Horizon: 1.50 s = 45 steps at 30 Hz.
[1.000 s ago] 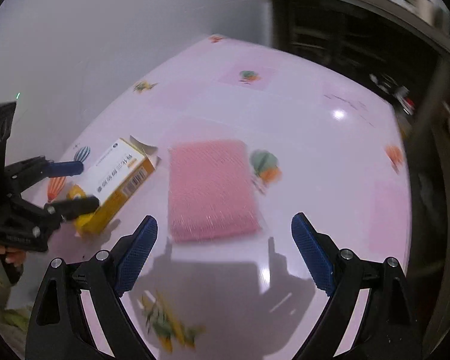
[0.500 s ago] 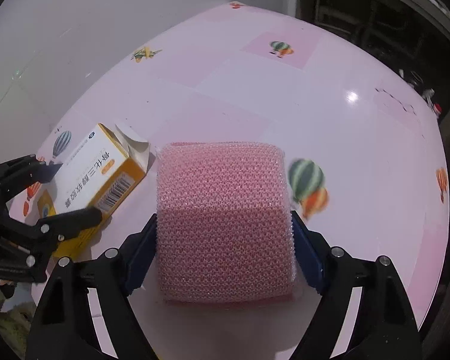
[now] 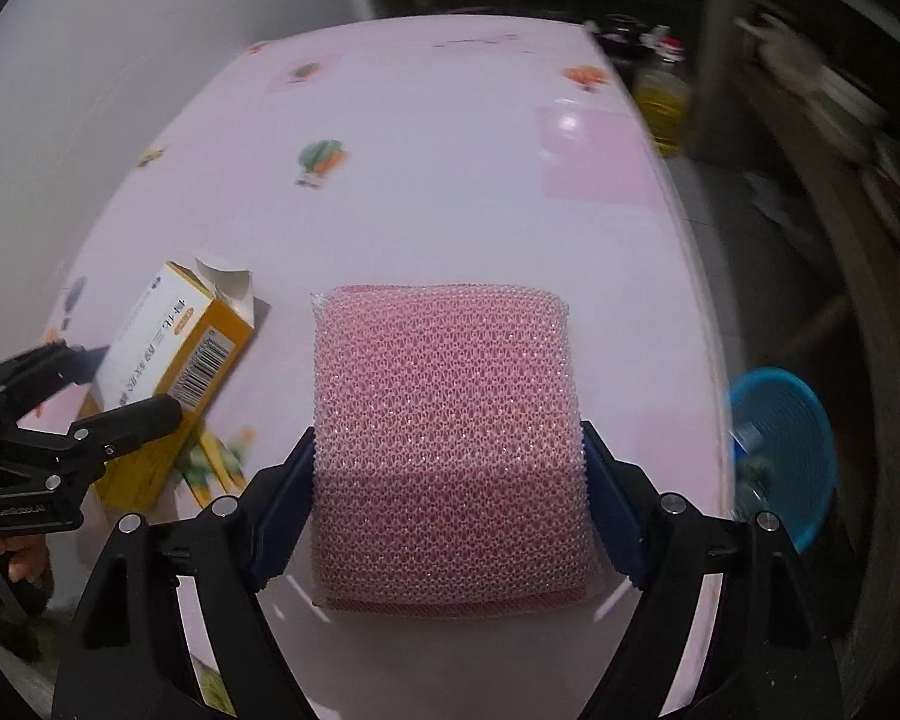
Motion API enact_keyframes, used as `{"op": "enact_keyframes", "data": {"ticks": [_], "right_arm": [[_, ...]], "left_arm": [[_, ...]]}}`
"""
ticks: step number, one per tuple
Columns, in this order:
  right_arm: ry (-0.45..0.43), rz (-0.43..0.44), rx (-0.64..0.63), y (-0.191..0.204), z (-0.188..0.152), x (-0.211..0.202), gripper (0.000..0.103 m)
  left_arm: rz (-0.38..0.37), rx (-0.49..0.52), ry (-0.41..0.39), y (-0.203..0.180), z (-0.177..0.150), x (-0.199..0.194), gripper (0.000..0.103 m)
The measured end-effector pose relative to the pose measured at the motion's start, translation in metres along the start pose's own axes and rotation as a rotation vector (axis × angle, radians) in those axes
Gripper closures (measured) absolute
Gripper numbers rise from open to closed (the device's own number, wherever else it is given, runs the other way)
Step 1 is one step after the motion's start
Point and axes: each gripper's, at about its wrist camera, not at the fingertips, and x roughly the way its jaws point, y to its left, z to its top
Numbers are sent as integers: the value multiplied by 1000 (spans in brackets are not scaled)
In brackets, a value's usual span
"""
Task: Collect trash
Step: 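Lift and carry the medicine box and sponge over the blue basket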
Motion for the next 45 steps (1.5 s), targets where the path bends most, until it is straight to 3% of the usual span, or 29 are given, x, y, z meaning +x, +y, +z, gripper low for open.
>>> {"op": "enact_keyframes", "data": {"ticks": [13,17,45], "right_arm": [[-39,-73,-36,10,-2,9,22],[-47,-70,-32,9,-3,9,22],[-126,-47,7,1,-3,-21,25]], "left_arm": [[113,104,11,-16,6,10,30],[128,113,6,-17,6,9,35],[139,132,-50,-34,3,-17,36]]}}
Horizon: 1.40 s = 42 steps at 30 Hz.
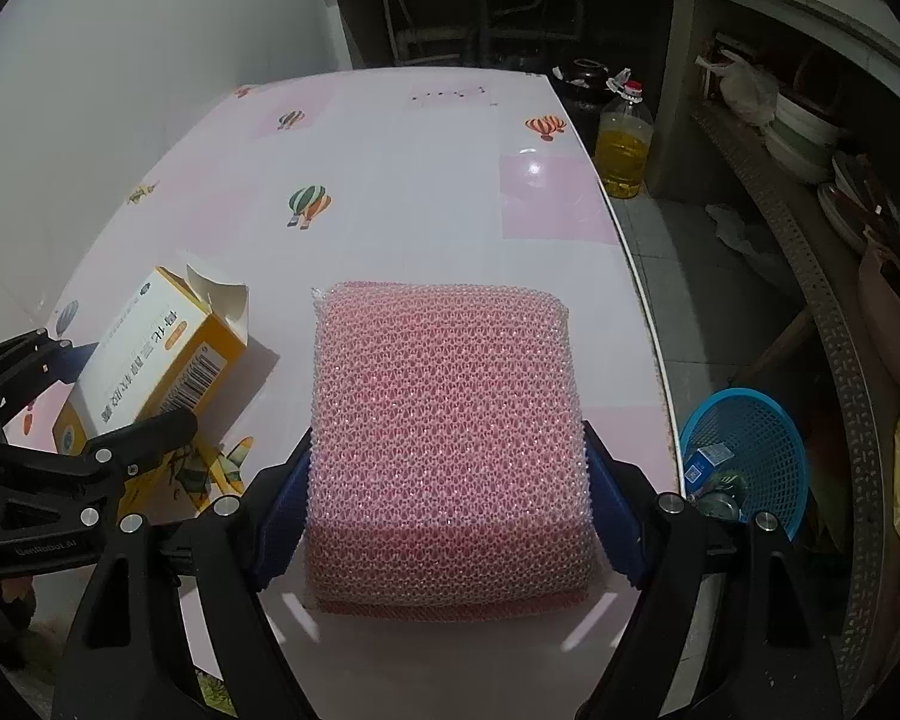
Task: Collect trash
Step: 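Lift and carry the medicine box and sponge over the blue basket, then open both grippers to drop the box and sponge into the basket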
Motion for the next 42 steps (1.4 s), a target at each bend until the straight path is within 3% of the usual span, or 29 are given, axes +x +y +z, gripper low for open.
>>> {"op": "enact_keyframes", "data": {"ticks": [8,13,19,24,27,33,39,42], "right_arm": [[-42,11,66,-17,-3,-16,25],[-115,20,174,-46,-7,-39,25],[-220,-99,485,-150,-47,-86,25],[-201,-106,813,-242,-109,-89,25],[-159,-55,962,-283,-142,-67,25],[-70,-2,1082,-328,-164,2,25],[-40,15,1162,-372,-167,80,23],[-24,-27,1165,-394,-171,120,17]], "left_arm": [[-12,24,-27,-12,9,-9,36],[-76,44,-52,-24,31,-13,36],[-239,132,-67,-75,89,-9,36],[-400,182,20,-140,133,21,36],[-487,186,144,-187,155,54,36],[-493,260,332,-280,171,129,36],[-452,292,426,-337,183,198,34],[-467,287,420,-354,190,221,18]]}}
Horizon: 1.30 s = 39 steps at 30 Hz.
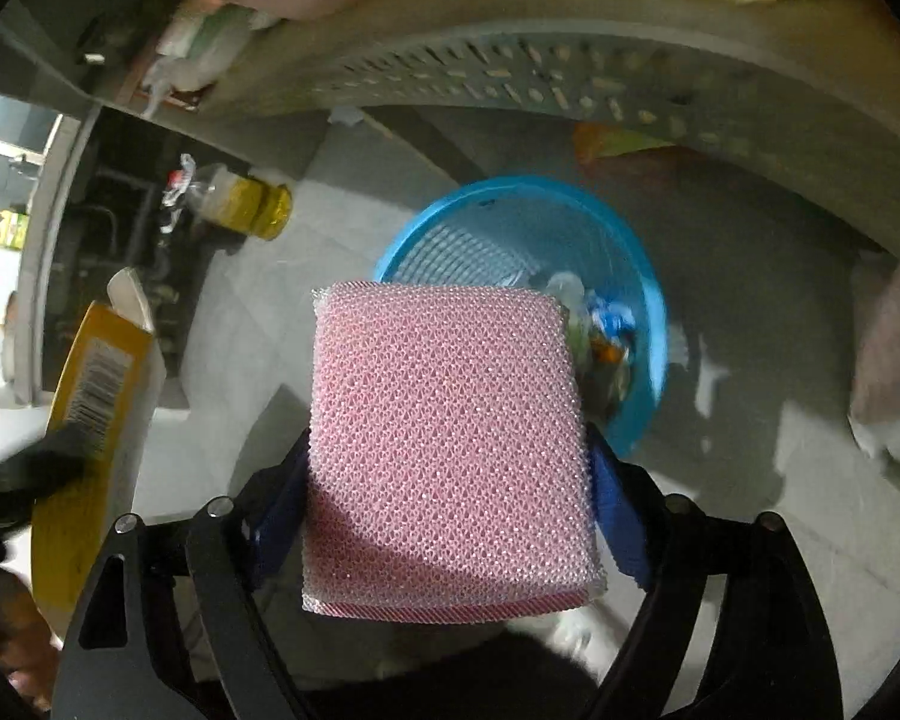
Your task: Collect trash
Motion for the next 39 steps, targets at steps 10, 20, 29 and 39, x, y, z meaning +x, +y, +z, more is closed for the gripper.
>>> {"op": "enact_keyframes", "data": {"ticks": [10,20,29,39], "right_arm": [[-69,-164,34,-36,-12,29,17],[-216,-157,-153,4,-58,-67,17],[-402,-75,-525,98,-148,-199,9],[-511,-40,-809,163,-248,-275,7]], "left_arm": [[-11,-39,-79,2,8,-9,18],[-55,5,-289,-3,-58,-122,18],[17,-54,-553,19,-188,-226,13],[238,-299,-701,43,-316,-266,9]]}}
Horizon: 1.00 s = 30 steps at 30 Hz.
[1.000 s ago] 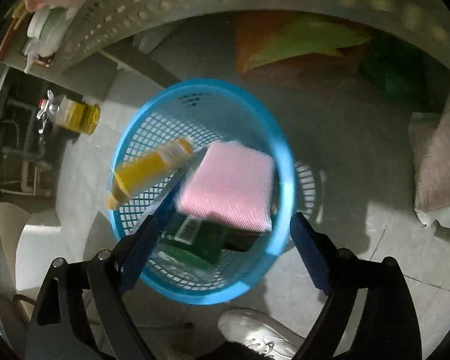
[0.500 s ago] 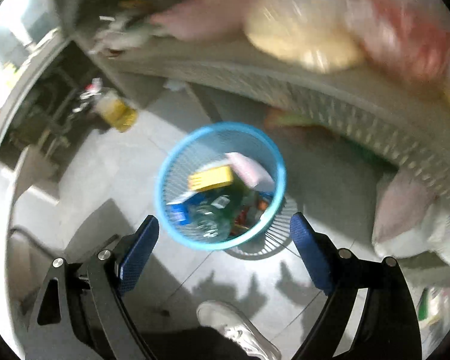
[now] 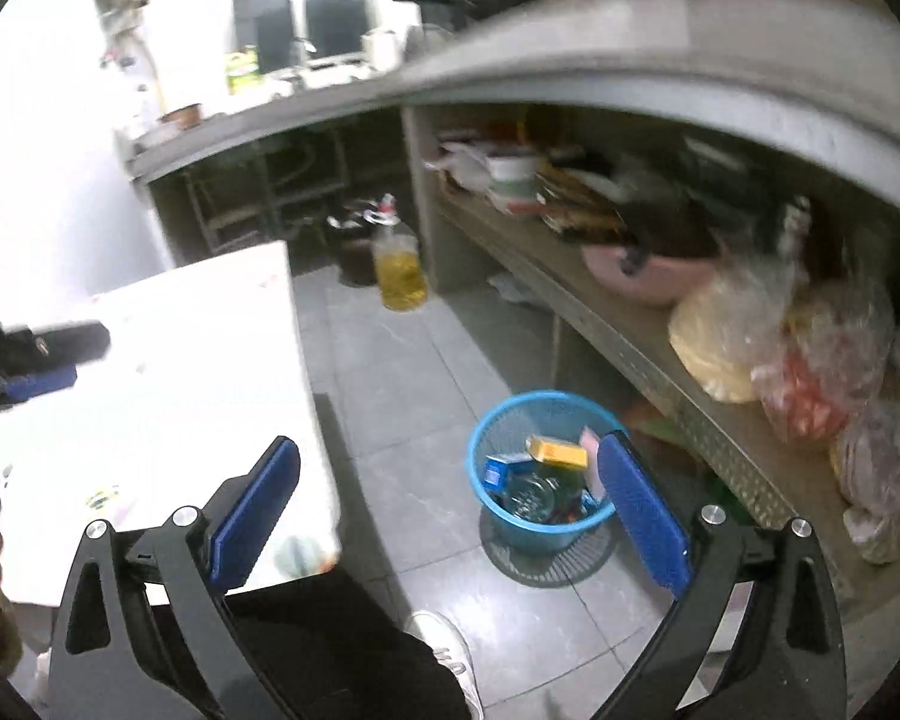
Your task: Collect trash
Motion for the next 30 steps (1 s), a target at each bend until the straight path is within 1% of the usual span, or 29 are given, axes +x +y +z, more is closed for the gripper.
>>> {"op": "enact_keyframes", "data": {"ticks": [4,8,11,16,18,23,26,30], "right_arm": [[-31,-32,-82,34,-8,-26,6],[-59,-45,-140,57,-15,-44,6],[-63,-28,-144,67,-18,-49,6],[-38,-6,-130,72,-19,-53,6],[-33,-3,-123,68,-21,-51,6],[-15,-9,-122,65,-23,-47,6],[6,-9,-117,62,-24,-42,6],[29,2,-104,58,-26,-36,6]], "left_arm": [[118,-5,-41,9,-26,-27,8],[229,67,-80,3,-45,-45,8],[243,91,-88,5,-52,-55,8],[305,51,-77,8,-60,-58,8],[318,48,-74,8,-64,-57,9],[390,46,-64,10,-73,-56,9],[418,34,-59,13,-74,-55,9],[429,4,-38,17,-71,-53,9]]}}
